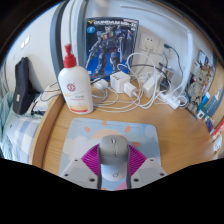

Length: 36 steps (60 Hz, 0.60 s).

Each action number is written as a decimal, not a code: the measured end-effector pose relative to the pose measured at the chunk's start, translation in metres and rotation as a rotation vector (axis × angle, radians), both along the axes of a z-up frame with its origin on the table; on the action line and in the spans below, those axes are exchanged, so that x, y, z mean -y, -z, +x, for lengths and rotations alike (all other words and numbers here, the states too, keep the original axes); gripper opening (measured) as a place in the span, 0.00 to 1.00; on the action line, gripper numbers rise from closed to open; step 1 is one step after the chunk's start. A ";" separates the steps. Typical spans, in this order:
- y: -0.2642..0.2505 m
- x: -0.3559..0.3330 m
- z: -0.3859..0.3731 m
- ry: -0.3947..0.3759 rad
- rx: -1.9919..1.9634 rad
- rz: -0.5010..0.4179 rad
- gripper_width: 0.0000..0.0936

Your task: Arrange mouse

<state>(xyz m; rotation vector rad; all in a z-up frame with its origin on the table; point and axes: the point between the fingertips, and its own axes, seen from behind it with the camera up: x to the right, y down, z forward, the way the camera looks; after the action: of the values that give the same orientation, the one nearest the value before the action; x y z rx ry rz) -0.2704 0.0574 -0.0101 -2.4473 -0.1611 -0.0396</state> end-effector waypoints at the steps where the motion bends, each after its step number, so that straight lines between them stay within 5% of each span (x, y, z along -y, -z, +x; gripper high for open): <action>1: 0.000 -0.001 0.001 -0.004 0.007 0.004 0.37; 12: 0.009 0.008 -0.002 0.035 -0.043 -0.064 0.57; 16: 0.003 0.011 0.003 0.075 -0.063 -0.074 0.82; 19: -0.009 0.012 0.007 0.078 -0.056 -0.068 0.92; 36: -0.185 0.020 0.011 0.030 -0.093 0.105 0.92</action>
<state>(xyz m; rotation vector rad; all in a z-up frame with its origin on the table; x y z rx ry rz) -0.2594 0.0377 0.1751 -2.3413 -0.0789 0.0516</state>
